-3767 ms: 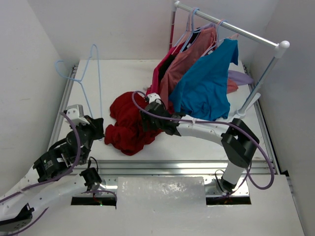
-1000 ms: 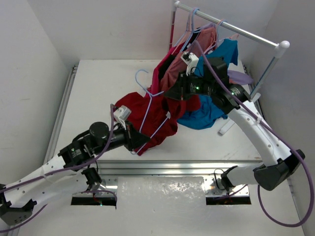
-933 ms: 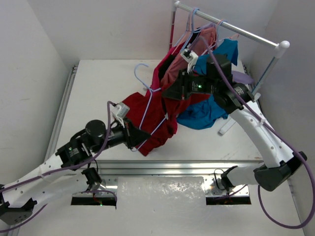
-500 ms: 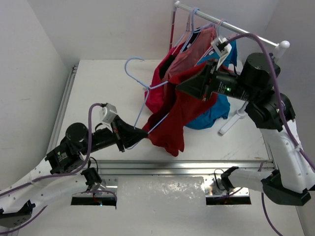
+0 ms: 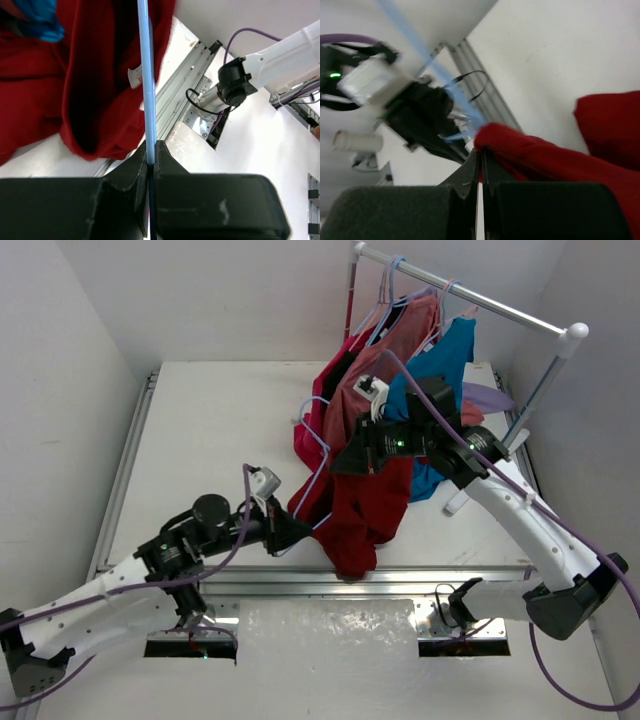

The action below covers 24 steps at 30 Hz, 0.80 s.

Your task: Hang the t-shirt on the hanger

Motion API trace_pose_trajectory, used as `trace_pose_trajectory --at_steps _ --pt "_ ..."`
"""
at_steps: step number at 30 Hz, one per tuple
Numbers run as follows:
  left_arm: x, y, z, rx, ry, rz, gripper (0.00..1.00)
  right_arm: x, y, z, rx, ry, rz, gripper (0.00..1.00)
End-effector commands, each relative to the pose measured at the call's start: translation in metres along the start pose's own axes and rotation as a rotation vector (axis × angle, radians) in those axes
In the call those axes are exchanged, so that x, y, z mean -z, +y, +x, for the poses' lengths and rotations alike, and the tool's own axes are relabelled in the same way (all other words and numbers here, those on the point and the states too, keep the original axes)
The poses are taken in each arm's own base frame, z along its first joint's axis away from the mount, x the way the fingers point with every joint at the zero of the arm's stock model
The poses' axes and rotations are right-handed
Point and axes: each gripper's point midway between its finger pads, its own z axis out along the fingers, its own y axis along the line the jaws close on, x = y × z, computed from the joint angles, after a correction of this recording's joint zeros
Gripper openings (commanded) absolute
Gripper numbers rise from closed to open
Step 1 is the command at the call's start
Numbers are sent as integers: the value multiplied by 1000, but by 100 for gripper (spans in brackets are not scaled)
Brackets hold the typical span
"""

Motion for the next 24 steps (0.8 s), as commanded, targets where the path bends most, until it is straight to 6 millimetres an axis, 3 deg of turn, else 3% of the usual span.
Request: trace_pose_trajectory --at_steps 1,2,3,4,8,10,13,14,16,17,18,22,24 --pt "-8 -27 -33 8 -174 150 0 6 46 -3 99 -25 -238 0" --pt "-8 -29 -37 6 -217 172 0 7 48 3 95 -14 -262 0" --pt "-10 -20 -22 25 -207 155 0 4 42 12 81 3 -264 0" --pt "-5 -22 -27 18 -253 173 0 4 38 17 77 7 -249 1" --pt "0 -11 -21 15 -276 131 0 4 8 24 95 -25 -113 10" --pt "3 -10 -19 7 -275 127 0 4 -3 25 101 -40 -68 26" --pt "3 -7 -12 -3 -268 130 0 3 -15 21 122 -72 -12 37" --pt "3 -8 -11 -4 -273 136 0 3 -17 18 135 -79 -3 53" --pt "2 -7 -7 -1 -268 141 0 5 -24 13 143 -83 43 66" --pt "1 -6 -4 0 -267 144 0 8 -22 6 176 -97 52 80" --pt "-1 -4 -2 3 -263 142 0 11 -21 3 190 -104 62 84" --pt "-4 3 3 8 -254 109 0 39 1 -14 351 -187 61 86" --pt "-5 4 2 7 -250 103 0 50 1 -19 461 -230 102 87"
